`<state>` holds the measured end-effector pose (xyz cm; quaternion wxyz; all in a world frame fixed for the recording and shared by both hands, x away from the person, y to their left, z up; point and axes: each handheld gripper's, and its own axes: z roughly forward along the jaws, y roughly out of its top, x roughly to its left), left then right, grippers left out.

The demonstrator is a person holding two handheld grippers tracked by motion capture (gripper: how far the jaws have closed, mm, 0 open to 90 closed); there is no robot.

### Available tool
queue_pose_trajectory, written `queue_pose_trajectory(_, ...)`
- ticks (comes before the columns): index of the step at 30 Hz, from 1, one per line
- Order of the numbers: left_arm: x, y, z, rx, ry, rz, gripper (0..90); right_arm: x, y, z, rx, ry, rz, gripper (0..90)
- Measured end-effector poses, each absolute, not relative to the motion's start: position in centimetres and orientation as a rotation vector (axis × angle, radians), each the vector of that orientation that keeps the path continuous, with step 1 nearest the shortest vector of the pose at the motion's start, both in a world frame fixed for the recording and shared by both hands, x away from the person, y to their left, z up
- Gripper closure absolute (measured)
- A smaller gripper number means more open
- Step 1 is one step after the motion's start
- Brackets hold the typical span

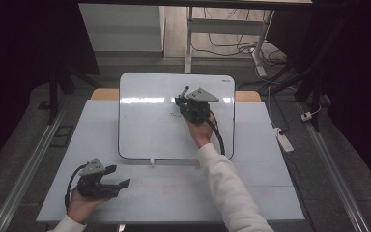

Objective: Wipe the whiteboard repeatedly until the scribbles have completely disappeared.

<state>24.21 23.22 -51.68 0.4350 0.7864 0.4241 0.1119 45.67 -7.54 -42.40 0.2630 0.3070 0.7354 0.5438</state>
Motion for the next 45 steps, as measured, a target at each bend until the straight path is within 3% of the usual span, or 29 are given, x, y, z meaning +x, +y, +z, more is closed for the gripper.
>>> queue_pose_trajectory(4, 24.4, 23.3, -51.8, 1.962, 1.059, 0.276, 20.0, 44.6, -5.9, -43.0, 0.651, 2.099, 1.38, 77.6)
queue_pose_trajectory(8, 24.2, 23.3, -51.7, 1.957, 1.059, 0.276, 20.0, 45.9, -8.5, -42.3, 0.845, 1.972, 1.483, 77.6)
queue_pose_trajectory(12, 24.3, 23.2, -51.7, 1.96, 1.057, 0.277, 20.0, 45.0, -7.9, -42.4, 0.727, 2.032, 1.387, 77.5)
queue_pose_trajectory(16, 24.2, 23.2, -51.7, 1.958, 1.058, 0.276, 20.0, 45.7, -10.1, -42.2, 0.865, 1.963, 1.462, 77.6)
queue_pose_trajectory(20, 24.4, 23.0, -51.8, 1.967, 1.056, 0.274, 20.0, 44.5, -8.4, -43.0, 0.713, 2.072, 1.4, 77.6)
queue_pose_trajectory(25, 24.3, 23.0, -51.7, 1.962, 1.056, 0.277, 20.1, 45.2, -9.6, -42.8, 0.849, 1.973, 1.468, 77.5)
queue_pose_trajectory(29, 24.4, 23.0, -51.8, 1.967, 1.059, 0.27, 20.0, 43.9, -7.1, -43.9, 0.713, 2.094, 1.437, 77.5)
queue_pose_trajectory(34, 24.3, 23.1, -51.7, 1.96, 1.056, 0.274, 20.1, 44.5, -7.9, -43.6, 0.799, 2.005, 1.488, 77.5)
queue_pose_trajectory(38, 24.4, 23.1, -51.8, 1.96, 1.059, 0.271, 20.1, 43.2, -6.3, -44.5, 0.668, 2.113, 1.423, 77.6)
queue_pose_trajectory(45, 24.4, 23.1, -51.7, 1.961, 1.055, 0.275, 20.1, 43.7, -7.8, -44.2, 0.783, 2.036, 1.478, 77.5)
